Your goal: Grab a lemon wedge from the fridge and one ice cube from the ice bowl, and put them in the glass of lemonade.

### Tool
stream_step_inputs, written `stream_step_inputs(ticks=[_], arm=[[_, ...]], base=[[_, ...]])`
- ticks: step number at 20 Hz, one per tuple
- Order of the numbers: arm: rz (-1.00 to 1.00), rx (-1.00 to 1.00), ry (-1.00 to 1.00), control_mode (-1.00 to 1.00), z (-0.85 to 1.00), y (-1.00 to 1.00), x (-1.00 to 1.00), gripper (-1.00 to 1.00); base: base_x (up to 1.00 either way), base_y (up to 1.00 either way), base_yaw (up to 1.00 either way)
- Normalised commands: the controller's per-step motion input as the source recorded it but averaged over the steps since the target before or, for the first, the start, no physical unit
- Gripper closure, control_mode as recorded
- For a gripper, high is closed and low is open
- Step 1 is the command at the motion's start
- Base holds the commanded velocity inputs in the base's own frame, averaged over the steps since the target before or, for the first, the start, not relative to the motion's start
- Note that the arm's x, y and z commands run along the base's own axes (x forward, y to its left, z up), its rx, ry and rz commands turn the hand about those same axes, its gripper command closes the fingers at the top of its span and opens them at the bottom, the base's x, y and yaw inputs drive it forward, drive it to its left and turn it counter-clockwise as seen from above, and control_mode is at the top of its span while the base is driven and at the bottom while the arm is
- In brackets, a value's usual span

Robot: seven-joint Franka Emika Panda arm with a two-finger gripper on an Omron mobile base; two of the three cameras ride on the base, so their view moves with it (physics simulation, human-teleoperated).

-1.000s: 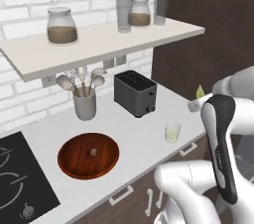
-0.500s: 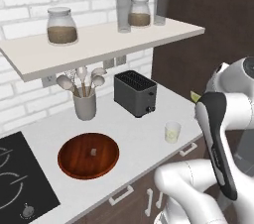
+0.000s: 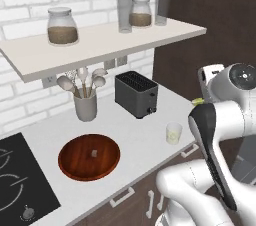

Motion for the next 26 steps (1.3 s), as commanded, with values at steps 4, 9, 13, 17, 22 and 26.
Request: stream_step_inputs(ticks=[4, 9, 13, 17, 22, 26], arm=[[0.5, -0.71, 0.07, -1.0, -0.05, -0.19, -0.1, 1.0], [0.51, -0.69, 0.21, -1.0, -0.02, -0.25, 0.0, 1.0], [0.5, -0.68, 0.38, -1.0, 0.0, -0.2, 0.0, 1.0], [0.49, -0.65, 0.37, -1.0, -0.12, -0.06, 0.0, 1.0], [0.14, -0.28, 0.09, -1.0, -0.12, 0.0, 0.03, 1.0], [0.0, 0.0, -0.03, -1.0, -0.01, 0.0, 0.04, 1.0]], base=[[0.0, 0.0, 0.0], [0.0, 0.0, 0.0], [0.0, 0.0, 0.0], [0.0, 0.0, 0.0], [0.0, 0.0, 0.0], [0.0, 0.0, 0.0]])
